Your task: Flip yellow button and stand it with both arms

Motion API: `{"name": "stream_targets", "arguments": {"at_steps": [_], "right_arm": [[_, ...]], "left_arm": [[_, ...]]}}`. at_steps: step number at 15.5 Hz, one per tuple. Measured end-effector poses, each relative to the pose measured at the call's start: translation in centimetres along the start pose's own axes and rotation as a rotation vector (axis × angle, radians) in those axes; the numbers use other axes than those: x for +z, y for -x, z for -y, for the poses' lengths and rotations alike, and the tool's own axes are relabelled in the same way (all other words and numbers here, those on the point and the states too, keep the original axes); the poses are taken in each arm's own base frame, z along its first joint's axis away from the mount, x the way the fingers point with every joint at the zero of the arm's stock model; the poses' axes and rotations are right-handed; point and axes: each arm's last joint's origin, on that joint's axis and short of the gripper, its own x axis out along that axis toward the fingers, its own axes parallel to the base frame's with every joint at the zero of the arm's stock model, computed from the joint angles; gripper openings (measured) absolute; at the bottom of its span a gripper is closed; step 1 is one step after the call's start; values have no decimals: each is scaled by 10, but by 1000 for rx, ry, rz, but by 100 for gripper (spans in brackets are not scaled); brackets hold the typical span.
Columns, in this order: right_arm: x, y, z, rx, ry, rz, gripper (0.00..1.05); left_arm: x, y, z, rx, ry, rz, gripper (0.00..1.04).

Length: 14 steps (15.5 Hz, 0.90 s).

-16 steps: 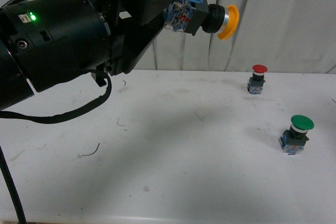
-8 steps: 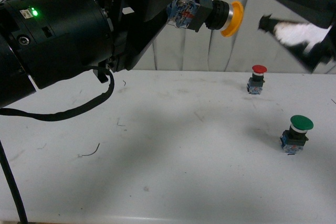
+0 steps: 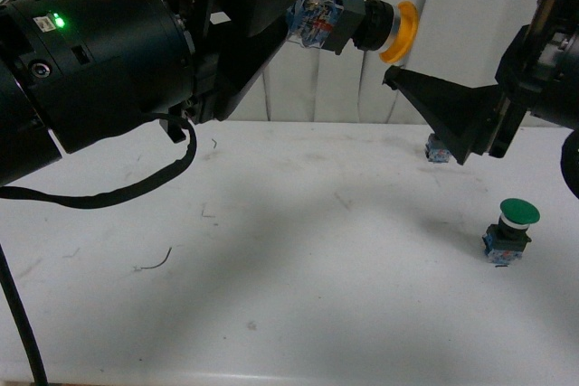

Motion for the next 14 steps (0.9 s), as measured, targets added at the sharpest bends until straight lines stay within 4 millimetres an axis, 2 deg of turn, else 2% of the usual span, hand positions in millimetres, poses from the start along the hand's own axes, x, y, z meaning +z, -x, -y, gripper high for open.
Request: {"name": "stream_targets", "arguments": {"at_steps": [3, 5, 11, 14], "right_arm": [[1, -21, -4, 32, -20, 3, 98], [-10, -34, -2, 38, -51, -21, 98], [-30, -47, -4, 50, -69, -80, 98], [-28, -46, -4, 44, -67, -54, 98]], "left_arm": [[0, 0, 0, 1, 0, 0, 30], [-2, 2, -2, 10, 4, -5, 30], [-2, 4, -3, 17, 6, -5, 30], [-2, 6, -6, 27, 7, -4, 30]]}}
